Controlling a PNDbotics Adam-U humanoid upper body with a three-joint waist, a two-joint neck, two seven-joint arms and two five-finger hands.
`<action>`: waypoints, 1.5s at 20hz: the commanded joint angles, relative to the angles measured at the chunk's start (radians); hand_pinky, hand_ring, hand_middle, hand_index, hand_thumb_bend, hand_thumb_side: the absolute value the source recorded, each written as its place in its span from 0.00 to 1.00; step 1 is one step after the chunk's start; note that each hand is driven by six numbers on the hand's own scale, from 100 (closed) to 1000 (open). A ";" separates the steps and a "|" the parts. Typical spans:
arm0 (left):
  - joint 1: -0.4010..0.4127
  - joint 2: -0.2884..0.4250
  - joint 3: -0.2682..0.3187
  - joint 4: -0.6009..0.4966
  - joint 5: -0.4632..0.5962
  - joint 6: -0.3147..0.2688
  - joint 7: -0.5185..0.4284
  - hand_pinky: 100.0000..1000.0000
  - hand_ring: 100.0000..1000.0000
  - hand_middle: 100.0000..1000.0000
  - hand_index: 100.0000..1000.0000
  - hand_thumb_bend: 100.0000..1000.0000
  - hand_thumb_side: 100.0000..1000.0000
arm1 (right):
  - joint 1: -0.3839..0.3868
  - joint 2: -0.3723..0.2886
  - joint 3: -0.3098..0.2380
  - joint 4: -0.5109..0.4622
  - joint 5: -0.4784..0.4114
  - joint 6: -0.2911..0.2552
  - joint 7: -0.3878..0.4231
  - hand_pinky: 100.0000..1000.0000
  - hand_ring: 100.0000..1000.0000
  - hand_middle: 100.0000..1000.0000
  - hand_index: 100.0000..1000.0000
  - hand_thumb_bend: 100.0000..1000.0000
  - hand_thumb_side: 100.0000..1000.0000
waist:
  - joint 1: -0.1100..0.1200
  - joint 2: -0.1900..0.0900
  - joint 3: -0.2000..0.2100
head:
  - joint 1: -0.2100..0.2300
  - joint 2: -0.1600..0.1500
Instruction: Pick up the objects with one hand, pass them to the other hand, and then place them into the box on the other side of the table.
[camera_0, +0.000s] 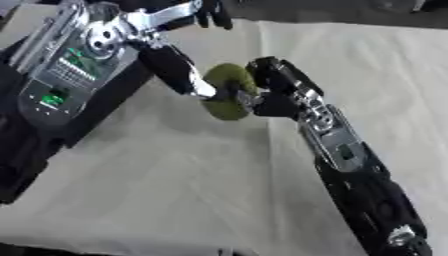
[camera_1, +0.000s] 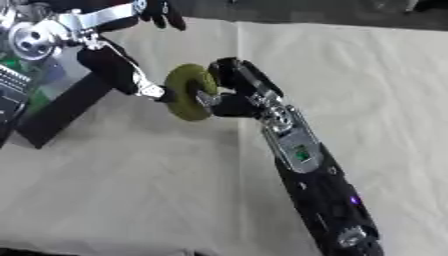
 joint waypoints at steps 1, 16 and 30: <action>-0.027 0.002 0.014 0.007 -0.016 0.003 -0.052 0.84 0.76 0.74 0.80 0.66 0.26 | -0.018 -0.008 0.000 -0.026 0.004 -0.011 -0.001 0.59 0.42 0.21 0.34 0.11 0.00 | 0.006 -0.020 0.002 | 0.006 0.005; -0.045 -0.026 0.013 0.091 -0.118 -0.010 -0.107 0.84 0.77 0.75 0.81 0.68 0.20 | -0.021 -0.006 0.003 -0.036 -0.035 -0.051 0.026 0.59 0.42 0.21 0.34 0.11 0.00 | 0.014 -0.023 0.006 | 0.027 0.003; -0.047 -0.054 0.012 0.147 -0.107 0.034 -0.082 0.83 0.76 0.73 0.78 0.63 0.25 | -0.021 -0.001 0.006 -0.048 -0.102 -0.065 0.058 0.59 0.42 0.23 0.34 0.10 0.00 | 0.013 -0.019 0.010 | 0.028 -0.005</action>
